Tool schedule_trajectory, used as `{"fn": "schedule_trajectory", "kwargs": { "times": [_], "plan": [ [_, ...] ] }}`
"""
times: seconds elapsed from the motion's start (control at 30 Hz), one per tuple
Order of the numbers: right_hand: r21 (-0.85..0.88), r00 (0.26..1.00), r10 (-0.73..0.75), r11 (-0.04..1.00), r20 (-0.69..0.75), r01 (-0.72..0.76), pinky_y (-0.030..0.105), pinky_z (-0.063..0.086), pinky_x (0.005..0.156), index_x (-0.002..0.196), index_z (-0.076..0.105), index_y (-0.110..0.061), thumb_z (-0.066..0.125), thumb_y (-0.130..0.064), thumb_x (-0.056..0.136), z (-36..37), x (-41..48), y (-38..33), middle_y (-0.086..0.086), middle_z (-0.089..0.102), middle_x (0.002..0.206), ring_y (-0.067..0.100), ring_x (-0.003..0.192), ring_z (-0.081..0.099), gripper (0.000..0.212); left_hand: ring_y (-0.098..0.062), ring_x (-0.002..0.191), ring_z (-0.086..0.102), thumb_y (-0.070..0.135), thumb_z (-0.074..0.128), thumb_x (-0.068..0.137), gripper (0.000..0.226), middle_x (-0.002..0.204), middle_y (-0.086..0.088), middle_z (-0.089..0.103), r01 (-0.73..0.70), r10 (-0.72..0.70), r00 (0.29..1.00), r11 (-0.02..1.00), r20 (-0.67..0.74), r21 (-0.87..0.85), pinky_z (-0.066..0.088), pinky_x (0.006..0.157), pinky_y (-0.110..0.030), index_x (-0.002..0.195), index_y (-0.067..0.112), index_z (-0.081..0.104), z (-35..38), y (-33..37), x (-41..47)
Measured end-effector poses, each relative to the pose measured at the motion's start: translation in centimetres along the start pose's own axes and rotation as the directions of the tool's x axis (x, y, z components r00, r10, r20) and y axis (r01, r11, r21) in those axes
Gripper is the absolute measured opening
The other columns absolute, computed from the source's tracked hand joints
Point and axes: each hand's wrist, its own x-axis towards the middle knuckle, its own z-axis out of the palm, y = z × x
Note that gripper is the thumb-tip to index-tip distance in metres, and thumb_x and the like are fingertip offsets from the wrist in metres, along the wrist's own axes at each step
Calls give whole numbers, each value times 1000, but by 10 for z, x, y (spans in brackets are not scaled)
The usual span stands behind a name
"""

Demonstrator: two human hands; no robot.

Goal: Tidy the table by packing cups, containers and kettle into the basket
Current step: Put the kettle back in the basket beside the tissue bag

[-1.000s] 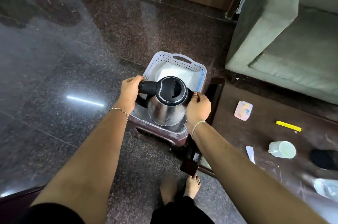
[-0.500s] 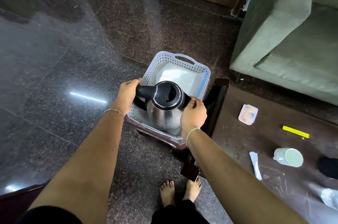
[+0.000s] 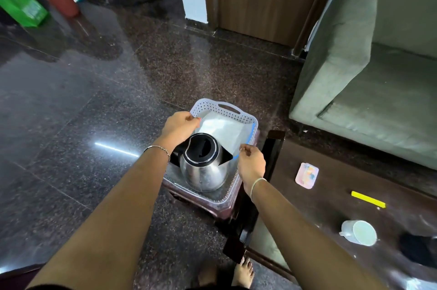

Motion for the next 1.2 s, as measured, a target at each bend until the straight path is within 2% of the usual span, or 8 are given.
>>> {"fn": "schedule_trajectory", "kwargs": {
  "times": [0.17,0.27,0.43,0.57,0.77,0.9,1.0,1.2],
  "plan": [
    [-173,986,-60,981,158,87,34,51,90,123,59,-14,49,-17,92,-27,26,-21,4,65,120,23,104,63,33,-24,90,59,36,62,90,21,91,-3,64,-47,34,996,986,80,160,42,76,-27,95,16,66,6,28,3],
    [-329,972,-109,928,210,175,28,46,91,124,59,-12,49,-13,91,-34,47,-28,5,63,124,24,110,61,34,-21,97,58,35,63,89,22,99,-1,62,-59,27,987,978,160,198,38,80,-24,103,18,65,17,34,16],
    [-549,945,-163,780,283,299,37,47,99,132,55,-13,48,-10,91,-24,80,-27,9,60,131,28,119,56,41,-21,109,60,39,64,88,27,116,-3,67,-95,3,946,959,325,269,45,95,-31,106,20,65,51,27,51],
    [-721,909,-222,555,353,415,38,48,95,131,52,-10,49,-8,91,-7,108,-22,8,54,135,29,123,49,40,-20,113,58,44,64,87,34,123,-2,63,-92,-48,913,943,404,319,44,98,-32,112,21,63,68,17,85],
    [-865,914,-217,308,343,397,40,49,91,135,44,-10,53,-19,92,16,150,-22,9,44,138,30,123,45,45,-24,120,56,44,62,89,49,138,-7,54,-99,-105,879,914,465,393,44,94,-28,132,21,54,74,-2,138],
    [-911,893,-268,104,360,399,37,45,87,130,46,-12,50,-21,92,23,168,-20,7,51,131,27,118,45,39,-26,122,55,44,61,90,53,146,-9,45,-87,-139,864,905,484,416,44,99,-32,137,21,50,78,-15,160],
    [-917,876,-278,-44,393,397,35,41,85,123,52,-15,46,-19,92,31,178,-22,5,58,122,25,113,47,32,-26,134,45,46,60,90,54,155,-11,30,-85,-174,853,884,492,460,38,110,-36,138,25,48,81,-24,169],
    [-894,881,-203,-239,427,379,34,37,84,112,61,-19,52,-20,88,45,188,-26,1,63,109,23,105,51,25,-27,132,47,44,59,91,57,149,-9,43,-58,-190,829,906,525,420,40,109,-38,139,16,48,89,-39,177]
  ]
}}
